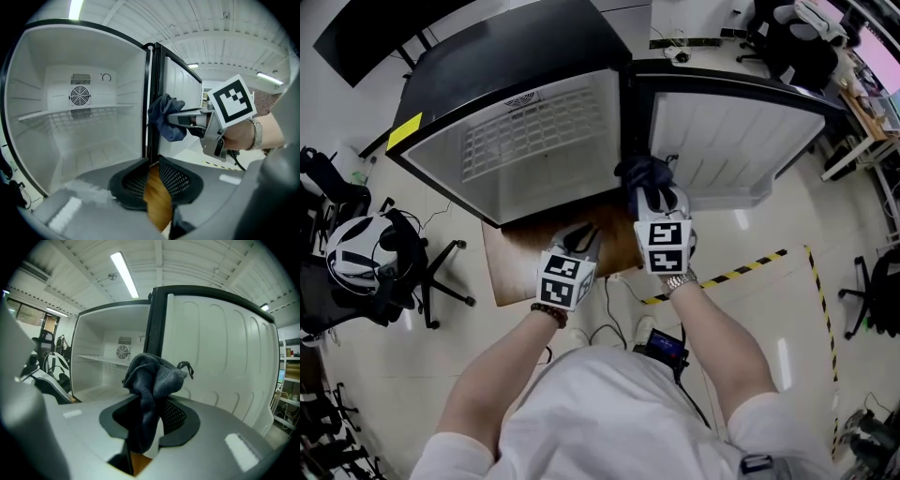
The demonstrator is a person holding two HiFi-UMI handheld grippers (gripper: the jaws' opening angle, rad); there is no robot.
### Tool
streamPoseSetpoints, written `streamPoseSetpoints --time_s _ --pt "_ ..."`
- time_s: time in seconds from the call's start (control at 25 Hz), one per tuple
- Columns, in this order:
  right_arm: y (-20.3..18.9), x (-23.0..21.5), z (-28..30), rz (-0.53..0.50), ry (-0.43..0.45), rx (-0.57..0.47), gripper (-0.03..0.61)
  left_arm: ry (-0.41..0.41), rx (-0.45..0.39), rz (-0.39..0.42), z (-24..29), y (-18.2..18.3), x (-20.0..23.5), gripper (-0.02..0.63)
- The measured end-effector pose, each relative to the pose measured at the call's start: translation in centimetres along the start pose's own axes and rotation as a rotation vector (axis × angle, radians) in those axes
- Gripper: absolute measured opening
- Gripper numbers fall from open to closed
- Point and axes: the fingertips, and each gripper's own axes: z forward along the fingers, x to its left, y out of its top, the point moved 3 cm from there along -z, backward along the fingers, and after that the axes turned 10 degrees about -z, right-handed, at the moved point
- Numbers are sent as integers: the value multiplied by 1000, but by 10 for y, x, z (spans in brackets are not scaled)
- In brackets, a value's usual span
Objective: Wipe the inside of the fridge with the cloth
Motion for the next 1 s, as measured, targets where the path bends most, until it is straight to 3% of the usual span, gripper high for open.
streamPoseSetpoints --time_s 0.36,1.0 --pt "-29 -42 -13 1 -34 20 114 13 10 5 17 3 -20 72" --pt "-87 -188 -31 6 -190 105 114 -1 22 -15 73 12 -68 72"
